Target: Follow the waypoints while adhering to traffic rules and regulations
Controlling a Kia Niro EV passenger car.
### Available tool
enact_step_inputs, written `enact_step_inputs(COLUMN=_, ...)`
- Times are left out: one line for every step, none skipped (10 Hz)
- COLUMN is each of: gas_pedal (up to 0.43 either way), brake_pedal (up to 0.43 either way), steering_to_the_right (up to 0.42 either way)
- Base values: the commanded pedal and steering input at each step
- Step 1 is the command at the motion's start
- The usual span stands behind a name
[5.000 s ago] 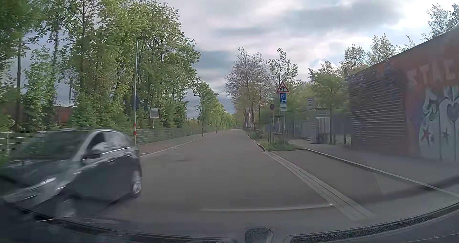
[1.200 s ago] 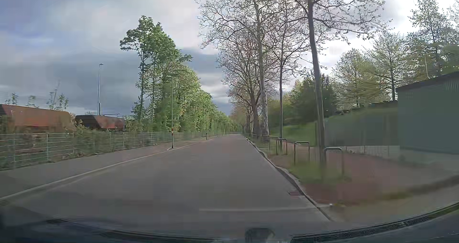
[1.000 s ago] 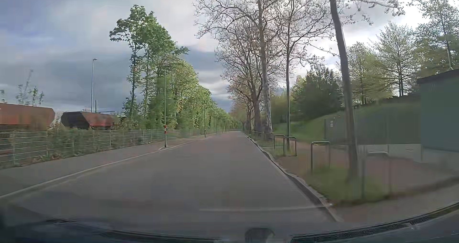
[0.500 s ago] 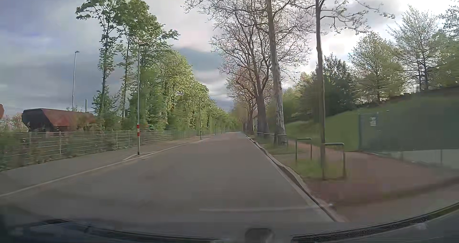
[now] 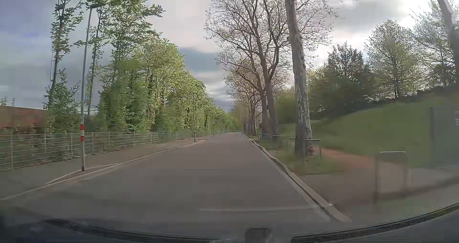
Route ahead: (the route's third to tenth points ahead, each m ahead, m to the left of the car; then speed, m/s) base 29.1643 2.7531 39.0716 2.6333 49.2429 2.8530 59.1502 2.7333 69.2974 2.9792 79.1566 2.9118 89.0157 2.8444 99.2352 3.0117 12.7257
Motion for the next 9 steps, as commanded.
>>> enact_step_inputs(gas_pedal=0.067, brake_pedal=0.000, steering_to_the_right=0.001)
enact_step_inputs(gas_pedal=0.067, brake_pedal=0.000, steering_to_the_right=0.001)
enact_step_inputs(gas_pedal=0.067, brake_pedal=0.000, steering_to_the_right=0.000)
enact_step_inputs(gas_pedal=0.067, brake_pedal=0.000, steering_to_the_right=0.001)
enact_step_inputs(gas_pedal=0.067, brake_pedal=0.000, steering_to_the_right=0.001)
enact_step_inputs(gas_pedal=0.067, brake_pedal=0.000, steering_to_the_right=0.001)
enact_step_inputs(gas_pedal=0.067, brake_pedal=0.000, steering_to_the_right=0.001)
enact_step_inputs(gas_pedal=0.067, brake_pedal=0.000, steering_to_the_right=0.001)
enact_step_inputs(gas_pedal=0.067, brake_pedal=0.000, steering_to_the_right=0.001)
